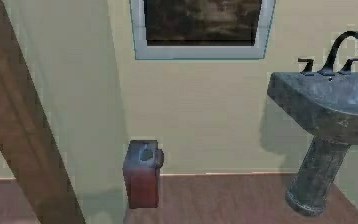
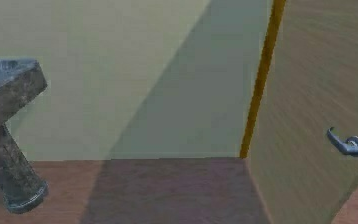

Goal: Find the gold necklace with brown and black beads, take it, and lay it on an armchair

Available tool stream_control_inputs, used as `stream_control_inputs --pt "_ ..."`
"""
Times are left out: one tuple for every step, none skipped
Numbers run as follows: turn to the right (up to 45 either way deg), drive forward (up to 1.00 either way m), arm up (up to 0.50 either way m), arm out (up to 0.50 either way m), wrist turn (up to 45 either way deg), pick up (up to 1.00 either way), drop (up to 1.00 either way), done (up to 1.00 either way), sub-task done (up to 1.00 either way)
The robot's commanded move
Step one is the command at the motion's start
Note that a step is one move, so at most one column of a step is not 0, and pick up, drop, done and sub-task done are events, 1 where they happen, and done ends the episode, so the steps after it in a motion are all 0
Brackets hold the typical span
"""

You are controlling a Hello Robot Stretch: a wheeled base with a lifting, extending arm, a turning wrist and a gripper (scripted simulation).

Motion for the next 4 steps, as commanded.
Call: stream_control_inputs --pt "-45.0 0.0 0.0 0.0 0.0 0.0 0.0 0.0 0.0" --pt "-45.0 0.0 0.0 0.0 0.0 0.0 0.0 0.0 0.0" --pt "-3.0 0.0 0.0 0.0 0.0 0.0 0.0 0.0 0.0" --pt "0.0 1.0 0.0 0.0 0.0 0.0 0.0 0.0 0.0"
